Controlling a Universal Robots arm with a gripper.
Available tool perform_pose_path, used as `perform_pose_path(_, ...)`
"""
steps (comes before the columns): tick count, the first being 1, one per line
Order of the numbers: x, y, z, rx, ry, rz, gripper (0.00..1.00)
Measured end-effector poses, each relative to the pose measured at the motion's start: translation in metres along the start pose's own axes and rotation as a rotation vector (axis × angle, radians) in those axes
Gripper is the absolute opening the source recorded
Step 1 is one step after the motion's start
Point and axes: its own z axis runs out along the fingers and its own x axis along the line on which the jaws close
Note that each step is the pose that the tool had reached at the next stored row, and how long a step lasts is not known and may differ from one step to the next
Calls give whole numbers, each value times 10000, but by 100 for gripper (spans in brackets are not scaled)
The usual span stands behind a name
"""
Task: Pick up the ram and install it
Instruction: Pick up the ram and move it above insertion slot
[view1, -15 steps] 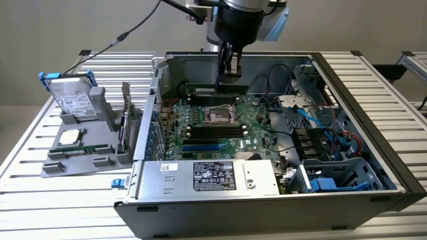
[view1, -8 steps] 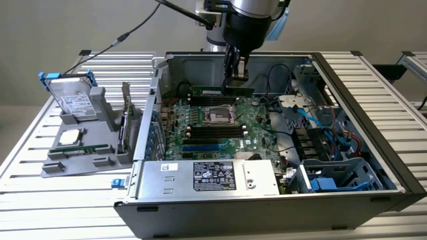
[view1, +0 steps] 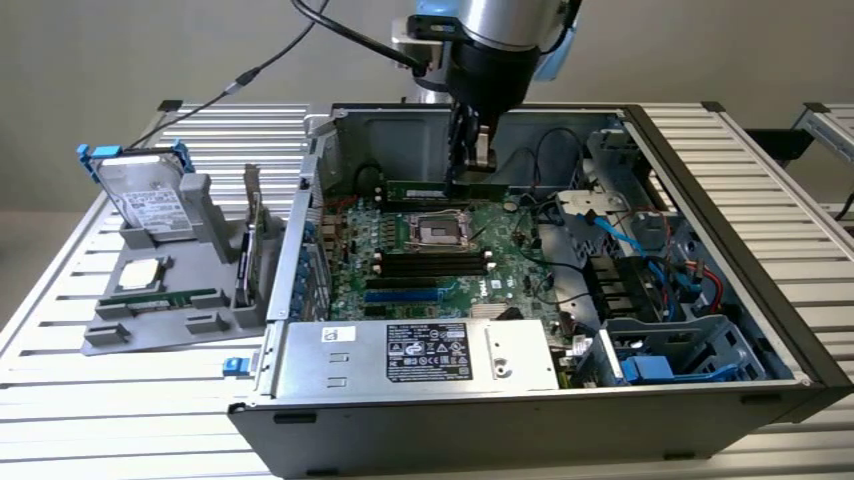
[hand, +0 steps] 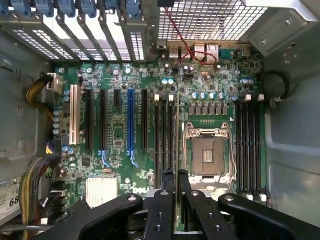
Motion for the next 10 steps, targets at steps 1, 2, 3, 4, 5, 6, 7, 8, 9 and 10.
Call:
perform_pose_path(1,1,6,10,4,10,-22,14)
perform_pose_path(2,1,13,21,7,17,-37,14)
perform_pose_path(3,2,19,32,9,26,-48,14)
perform_pose_path(4,2,25,42,10,44,-60,14)
perform_pose_path(5,3,30,51,10,66,-69,14)
perform_pose_path(6,3,36,61,10,90,-77,14)
perform_pose_path(7,4,42,70,9,116,-84,14)
perform_pose_path(8,4,48,79,9,141,-89,14)
perform_pose_path(9,5,53,90,10,167,-95,14)
perform_pose_path(10,5,58,99,10,196,-101,14)
